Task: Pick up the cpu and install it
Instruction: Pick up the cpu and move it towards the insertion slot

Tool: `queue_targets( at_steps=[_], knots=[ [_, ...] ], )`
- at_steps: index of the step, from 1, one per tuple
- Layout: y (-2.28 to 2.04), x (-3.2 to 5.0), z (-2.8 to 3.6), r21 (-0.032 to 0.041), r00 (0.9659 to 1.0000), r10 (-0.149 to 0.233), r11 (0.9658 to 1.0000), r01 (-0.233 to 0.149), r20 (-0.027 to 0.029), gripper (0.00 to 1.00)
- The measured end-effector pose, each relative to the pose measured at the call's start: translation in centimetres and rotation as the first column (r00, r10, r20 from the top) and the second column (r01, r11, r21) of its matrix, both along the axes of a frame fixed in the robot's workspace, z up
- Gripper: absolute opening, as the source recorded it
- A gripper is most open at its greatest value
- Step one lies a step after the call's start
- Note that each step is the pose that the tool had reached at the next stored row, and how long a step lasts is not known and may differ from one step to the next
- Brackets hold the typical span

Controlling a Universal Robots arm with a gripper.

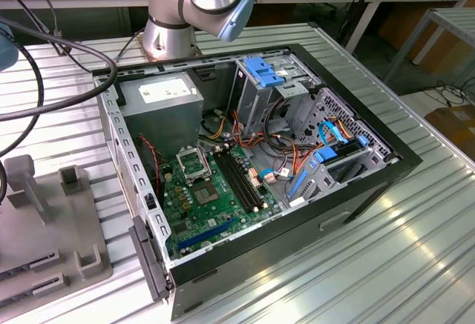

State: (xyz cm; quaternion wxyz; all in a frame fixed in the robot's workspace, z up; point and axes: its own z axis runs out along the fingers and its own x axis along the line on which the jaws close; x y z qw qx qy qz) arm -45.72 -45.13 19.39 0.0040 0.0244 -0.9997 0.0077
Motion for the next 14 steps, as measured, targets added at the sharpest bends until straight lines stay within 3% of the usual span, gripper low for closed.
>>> queue_targets(
  at_steps=[14],
  knots=[
    [0.00,0.00,0.32,-0.0001,1.0000,0.000,1.0000,0.000,0.0000,0.47]
  ],
)
